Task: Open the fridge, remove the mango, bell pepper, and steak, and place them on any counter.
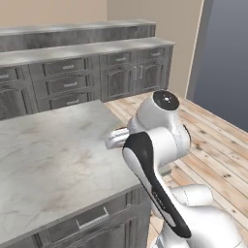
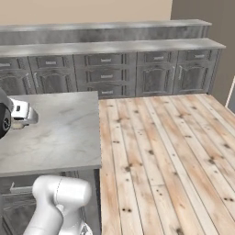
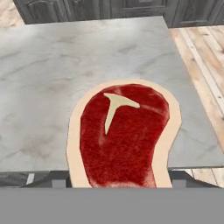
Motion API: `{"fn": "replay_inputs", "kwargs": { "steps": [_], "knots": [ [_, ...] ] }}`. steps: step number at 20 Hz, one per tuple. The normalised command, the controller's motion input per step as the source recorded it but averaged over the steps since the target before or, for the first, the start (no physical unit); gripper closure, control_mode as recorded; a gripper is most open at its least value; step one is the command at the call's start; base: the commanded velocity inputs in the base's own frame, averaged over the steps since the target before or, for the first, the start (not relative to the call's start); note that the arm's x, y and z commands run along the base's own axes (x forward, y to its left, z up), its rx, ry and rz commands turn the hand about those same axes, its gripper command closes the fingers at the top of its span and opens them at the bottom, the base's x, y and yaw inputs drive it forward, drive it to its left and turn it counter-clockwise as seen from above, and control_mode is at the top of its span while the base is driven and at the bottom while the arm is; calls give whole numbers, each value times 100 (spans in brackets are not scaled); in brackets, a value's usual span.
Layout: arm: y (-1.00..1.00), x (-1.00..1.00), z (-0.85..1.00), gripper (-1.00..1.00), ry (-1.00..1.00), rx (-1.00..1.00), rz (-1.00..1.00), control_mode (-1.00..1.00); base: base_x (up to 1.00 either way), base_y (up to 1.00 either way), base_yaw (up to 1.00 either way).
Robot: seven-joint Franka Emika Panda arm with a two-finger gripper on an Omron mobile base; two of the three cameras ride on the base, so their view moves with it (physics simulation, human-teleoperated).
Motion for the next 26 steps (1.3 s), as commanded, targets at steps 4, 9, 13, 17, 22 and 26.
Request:
{"fn": "replay_inputs", "kwargs": {
  "steps": [4, 9, 13, 17, 22, 26],
  "knots": [
    [46, 79, -100, 100, 6, 0, 0, -100, 0, 0, 0],
    [28, 95, -97, 100, 0, 0, 0, -100, 0, 0, 0],
    [21, 99, -71, 100, 1, 0, 0, -100, 0, 0, 0],
    [19, 73, -61, 100, 5, 0, 0, -100, 0, 0, 0],
    [21, 55, -53, 100, 6, 0, 0, -100, 0, 0, 0],
    [16, 53, -26, 100, 5, 0, 0, -100, 0, 0, 0]
  ]
}}
